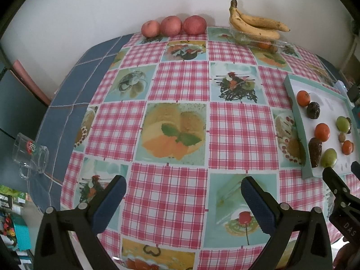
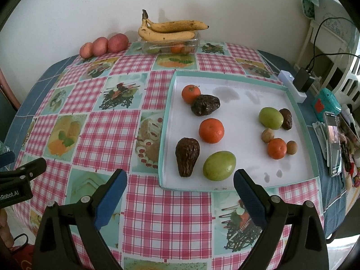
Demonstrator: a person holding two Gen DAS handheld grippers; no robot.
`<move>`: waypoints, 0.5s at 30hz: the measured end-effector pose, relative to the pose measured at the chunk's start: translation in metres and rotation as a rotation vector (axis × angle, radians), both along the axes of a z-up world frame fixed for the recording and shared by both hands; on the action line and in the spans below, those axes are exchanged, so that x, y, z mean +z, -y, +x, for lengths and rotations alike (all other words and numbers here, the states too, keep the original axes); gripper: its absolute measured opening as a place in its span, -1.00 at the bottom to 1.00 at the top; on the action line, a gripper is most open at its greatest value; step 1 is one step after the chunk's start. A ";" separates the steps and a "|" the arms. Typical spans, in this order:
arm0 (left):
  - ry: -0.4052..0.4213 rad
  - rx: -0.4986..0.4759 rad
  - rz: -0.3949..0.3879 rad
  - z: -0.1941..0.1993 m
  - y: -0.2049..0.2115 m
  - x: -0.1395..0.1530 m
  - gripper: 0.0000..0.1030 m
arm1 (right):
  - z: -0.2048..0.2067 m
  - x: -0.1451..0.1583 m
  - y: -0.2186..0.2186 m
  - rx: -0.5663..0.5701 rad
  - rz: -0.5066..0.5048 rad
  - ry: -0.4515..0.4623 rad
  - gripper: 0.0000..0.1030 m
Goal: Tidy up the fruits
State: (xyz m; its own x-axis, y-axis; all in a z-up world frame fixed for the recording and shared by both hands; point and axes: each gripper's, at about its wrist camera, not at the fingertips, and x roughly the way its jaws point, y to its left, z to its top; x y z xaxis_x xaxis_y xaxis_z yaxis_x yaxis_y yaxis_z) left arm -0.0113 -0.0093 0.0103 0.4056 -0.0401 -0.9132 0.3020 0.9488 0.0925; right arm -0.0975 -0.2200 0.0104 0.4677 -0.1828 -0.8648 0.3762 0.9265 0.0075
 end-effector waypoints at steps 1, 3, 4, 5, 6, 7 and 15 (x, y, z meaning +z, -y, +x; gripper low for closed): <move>-0.002 0.000 -0.001 0.000 0.000 0.000 1.00 | 0.000 0.000 0.000 0.000 0.000 0.000 0.86; -0.004 0.000 -0.002 0.000 0.000 0.000 1.00 | 0.000 0.000 0.000 0.000 0.000 0.000 0.86; -0.004 0.000 -0.002 0.001 0.000 0.000 1.00 | 0.001 0.000 0.000 0.000 0.000 0.000 0.86; -0.005 0.000 -0.002 0.001 0.000 0.000 1.00 | 0.000 0.000 0.000 0.000 0.000 0.000 0.86; -0.004 0.000 -0.002 0.001 0.000 0.000 1.00 | 0.000 0.000 0.000 0.000 0.000 0.000 0.86; -0.004 0.000 0.000 0.001 0.000 0.000 1.00 | 0.001 0.000 0.000 0.000 0.000 0.000 0.86; -0.002 0.013 0.014 0.001 -0.002 -0.001 1.00 | -0.002 -0.003 0.001 -0.009 0.002 -0.003 0.86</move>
State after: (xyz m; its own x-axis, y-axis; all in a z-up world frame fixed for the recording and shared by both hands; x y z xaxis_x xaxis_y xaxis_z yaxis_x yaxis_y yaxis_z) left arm -0.0102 -0.0072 0.0092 0.4040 -0.0220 -0.9145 0.2903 0.9511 0.1053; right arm -0.0994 -0.2213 0.0078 0.4637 -0.1852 -0.8664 0.3842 0.9232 0.0082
